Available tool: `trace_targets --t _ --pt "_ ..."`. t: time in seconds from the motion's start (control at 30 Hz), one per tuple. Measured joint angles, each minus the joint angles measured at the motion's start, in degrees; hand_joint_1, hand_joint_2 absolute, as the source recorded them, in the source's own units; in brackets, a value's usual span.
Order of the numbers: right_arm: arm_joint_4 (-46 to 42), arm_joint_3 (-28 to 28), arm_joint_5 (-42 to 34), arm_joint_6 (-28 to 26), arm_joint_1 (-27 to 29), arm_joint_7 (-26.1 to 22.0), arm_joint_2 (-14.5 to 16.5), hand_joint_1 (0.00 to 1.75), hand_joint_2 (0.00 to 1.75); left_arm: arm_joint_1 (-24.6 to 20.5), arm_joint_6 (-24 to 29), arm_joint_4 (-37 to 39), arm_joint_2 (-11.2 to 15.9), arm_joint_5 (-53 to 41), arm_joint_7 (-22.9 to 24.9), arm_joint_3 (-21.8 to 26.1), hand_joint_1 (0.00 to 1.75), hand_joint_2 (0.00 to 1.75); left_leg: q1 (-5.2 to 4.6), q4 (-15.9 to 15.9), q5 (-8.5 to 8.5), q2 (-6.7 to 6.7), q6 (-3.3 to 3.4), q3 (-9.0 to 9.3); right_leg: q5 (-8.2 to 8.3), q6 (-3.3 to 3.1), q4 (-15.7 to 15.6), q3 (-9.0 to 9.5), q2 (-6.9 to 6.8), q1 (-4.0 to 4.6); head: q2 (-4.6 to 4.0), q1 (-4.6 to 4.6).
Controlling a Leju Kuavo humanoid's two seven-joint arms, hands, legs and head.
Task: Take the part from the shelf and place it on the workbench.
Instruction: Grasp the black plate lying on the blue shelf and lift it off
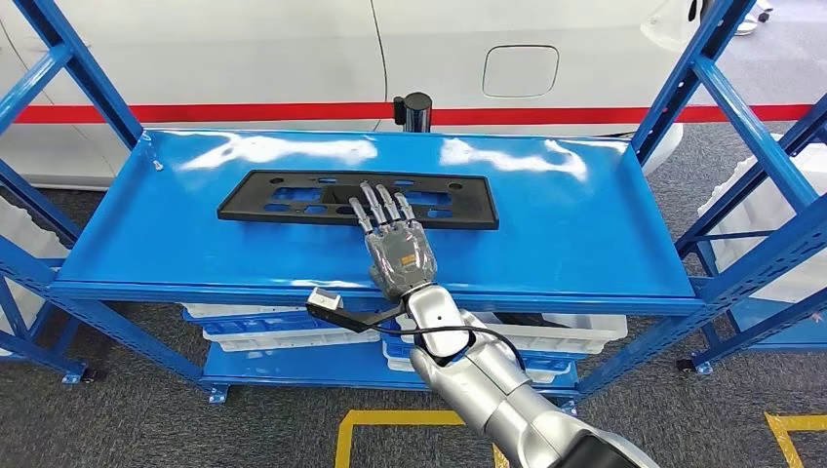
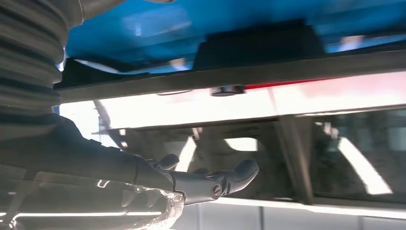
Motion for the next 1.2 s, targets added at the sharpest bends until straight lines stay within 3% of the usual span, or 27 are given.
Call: trace_targets --t 0.13,0.8,0.97,1.2 --pt "0.9 -0.4 1.1 0.3 -0.8 2.7 0.0 0.0 1.75 0.0 0.4 0.0 0.0 -0.5 0.0 -0.3 0.0 0.0 -0.02 0.0 0.0 0.0 0.01 0.0 0.0 0.0 0.0 0.0 0.0 -0.02 0.0 -0.01" --pt "8.0 -4.8 -1.6 2.9 -9.6 -1.3 4.4 0.0 1.75 0.0 1.2 0.0 0.0 -3.2 -0.2 -3.1 0.0 0.0 -0.02 0.0 0.01 0.02 0.0 0.03 0.01 0.0 0.0 0.01 0.01 -0.02 0.0 0.0" --pt "9.4 -4.7 -1.1 6.8 -11.2 -2.9 7.8 0.0 1.75 -0.1 1.5 0.0 -0.1 -3.3 -0.1 -3.4 0.0 0.0 -0.01 0.0 0.01 0.06 0.0 0.04 0.01 0.0 0.0 0.0 0.01 -0.01 -0.01 -0.01" --pt "11.2 -2.9 -3.0 14.6 -11.5 -1.1 10.6 0.0 1.75 -0.1 2.5 0.0 -0.1 -3.9 0.9 -3.8 0.0 0.0 -0.01 0.0 0.01 0.08 -0.01 0.04 0.01 0.0 0.0 0.01 0.01 0.0 0.0 0.0"
